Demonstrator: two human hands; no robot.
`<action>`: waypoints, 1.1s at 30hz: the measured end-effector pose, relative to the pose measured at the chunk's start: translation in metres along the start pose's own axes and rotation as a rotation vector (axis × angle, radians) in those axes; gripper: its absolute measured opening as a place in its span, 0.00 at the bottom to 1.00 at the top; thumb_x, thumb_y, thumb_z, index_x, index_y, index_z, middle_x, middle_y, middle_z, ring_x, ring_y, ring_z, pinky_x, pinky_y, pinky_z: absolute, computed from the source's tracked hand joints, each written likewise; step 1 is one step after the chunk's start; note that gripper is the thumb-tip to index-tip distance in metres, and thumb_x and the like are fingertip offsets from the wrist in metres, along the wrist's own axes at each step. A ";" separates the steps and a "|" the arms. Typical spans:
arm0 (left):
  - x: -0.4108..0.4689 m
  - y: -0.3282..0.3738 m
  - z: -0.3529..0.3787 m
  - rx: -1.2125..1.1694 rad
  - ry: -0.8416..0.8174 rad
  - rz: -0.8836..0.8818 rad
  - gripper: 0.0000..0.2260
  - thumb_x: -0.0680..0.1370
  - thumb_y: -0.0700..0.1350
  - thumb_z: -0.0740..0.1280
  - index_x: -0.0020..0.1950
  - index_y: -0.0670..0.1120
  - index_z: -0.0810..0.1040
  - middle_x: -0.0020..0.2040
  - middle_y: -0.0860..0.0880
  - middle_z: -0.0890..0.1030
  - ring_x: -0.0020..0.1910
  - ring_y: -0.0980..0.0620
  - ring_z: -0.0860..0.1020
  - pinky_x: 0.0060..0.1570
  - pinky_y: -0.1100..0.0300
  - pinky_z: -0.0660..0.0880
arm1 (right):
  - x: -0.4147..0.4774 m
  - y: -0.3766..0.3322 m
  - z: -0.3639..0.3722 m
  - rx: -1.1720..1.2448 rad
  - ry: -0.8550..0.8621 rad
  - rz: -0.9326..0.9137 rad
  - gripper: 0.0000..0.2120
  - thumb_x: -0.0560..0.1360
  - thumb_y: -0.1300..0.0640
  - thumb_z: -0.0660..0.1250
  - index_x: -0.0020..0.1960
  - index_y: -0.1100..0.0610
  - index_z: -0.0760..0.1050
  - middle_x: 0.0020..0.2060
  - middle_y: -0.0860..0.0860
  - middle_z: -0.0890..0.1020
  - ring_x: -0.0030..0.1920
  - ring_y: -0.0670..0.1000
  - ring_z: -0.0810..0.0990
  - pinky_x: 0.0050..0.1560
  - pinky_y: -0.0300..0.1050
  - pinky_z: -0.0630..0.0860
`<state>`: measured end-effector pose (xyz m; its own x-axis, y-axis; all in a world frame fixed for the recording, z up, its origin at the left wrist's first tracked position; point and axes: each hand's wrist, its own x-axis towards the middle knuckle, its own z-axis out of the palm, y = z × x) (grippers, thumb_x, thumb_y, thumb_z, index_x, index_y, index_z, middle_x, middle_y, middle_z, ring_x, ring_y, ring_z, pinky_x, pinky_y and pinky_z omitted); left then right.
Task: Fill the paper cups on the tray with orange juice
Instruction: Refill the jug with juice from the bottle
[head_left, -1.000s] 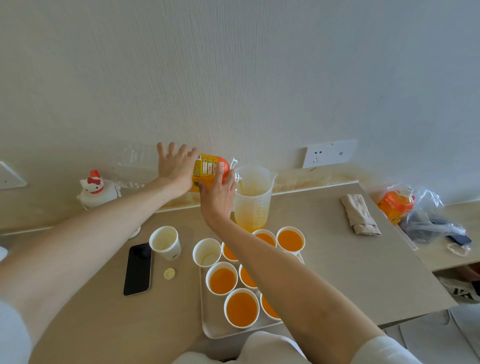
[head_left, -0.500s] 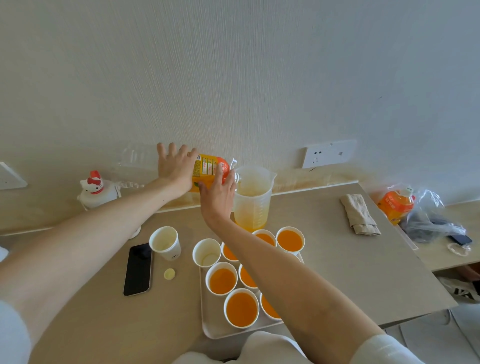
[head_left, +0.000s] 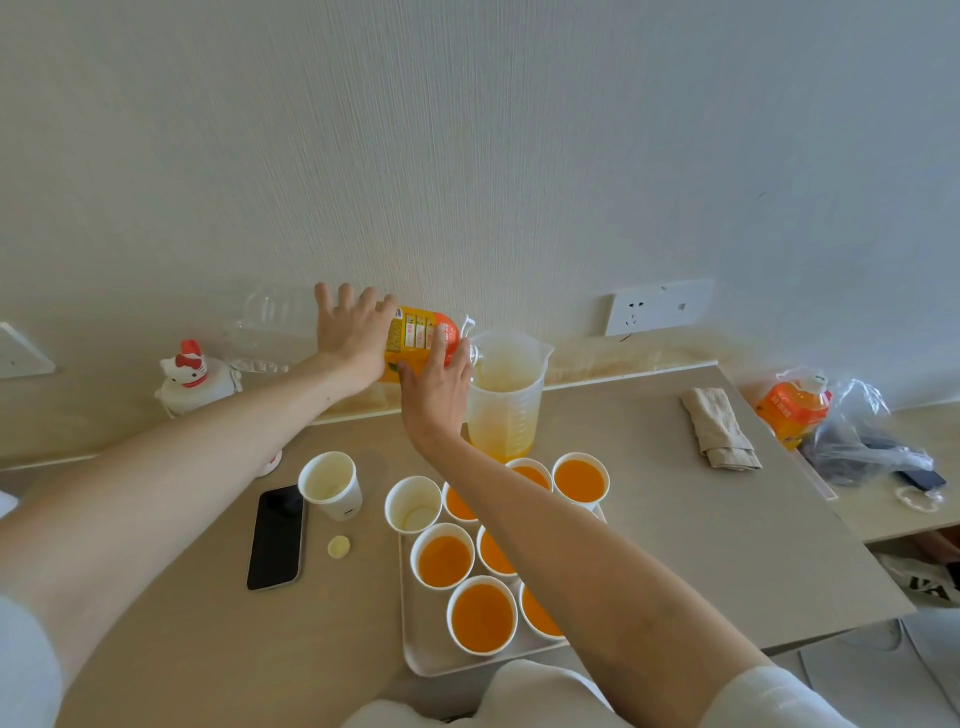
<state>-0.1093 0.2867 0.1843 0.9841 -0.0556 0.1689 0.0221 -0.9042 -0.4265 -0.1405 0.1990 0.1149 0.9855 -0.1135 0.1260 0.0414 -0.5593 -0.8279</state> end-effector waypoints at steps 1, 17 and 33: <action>0.000 0.000 0.000 0.001 0.003 0.002 0.36 0.68 0.50 0.74 0.72 0.50 0.62 0.67 0.47 0.70 0.66 0.43 0.66 0.66 0.44 0.59 | 0.000 0.000 0.000 0.000 0.000 0.000 0.31 0.81 0.51 0.62 0.78 0.55 0.52 0.78 0.61 0.50 0.77 0.61 0.51 0.76 0.55 0.54; 0.000 -0.003 0.010 -0.030 0.014 -0.004 0.36 0.69 0.46 0.74 0.73 0.50 0.60 0.68 0.47 0.69 0.66 0.43 0.66 0.66 0.45 0.58 | 0.000 0.002 0.004 -0.012 0.012 -0.022 0.30 0.81 0.52 0.63 0.78 0.54 0.53 0.78 0.60 0.49 0.77 0.61 0.49 0.76 0.57 0.56; -0.011 -0.019 0.068 -0.397 -0.077 -0.059 0.38 0.66 0.46 0.76 0.72 0.47 0.60 0.64 0.43 0.71 0.68 0.39 0.64 0.65 0.36 0.57 | -0.003 0.004 0.008 -0.066 0.006 -0.164 0.21 0.81 0.57 0.59 0.73 0.56 0.63 0.78 0.58 0.54 0.77 0.60 0.53 0.74 0.58 0.59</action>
<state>-0.1084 0.3330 0.1300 0.9938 0.0196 0.1095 0.0240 -0.9989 -0.0390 -0.1421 0.2037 0.1070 0.9654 -0.0212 0.2600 0.1905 -0.6232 -0.7585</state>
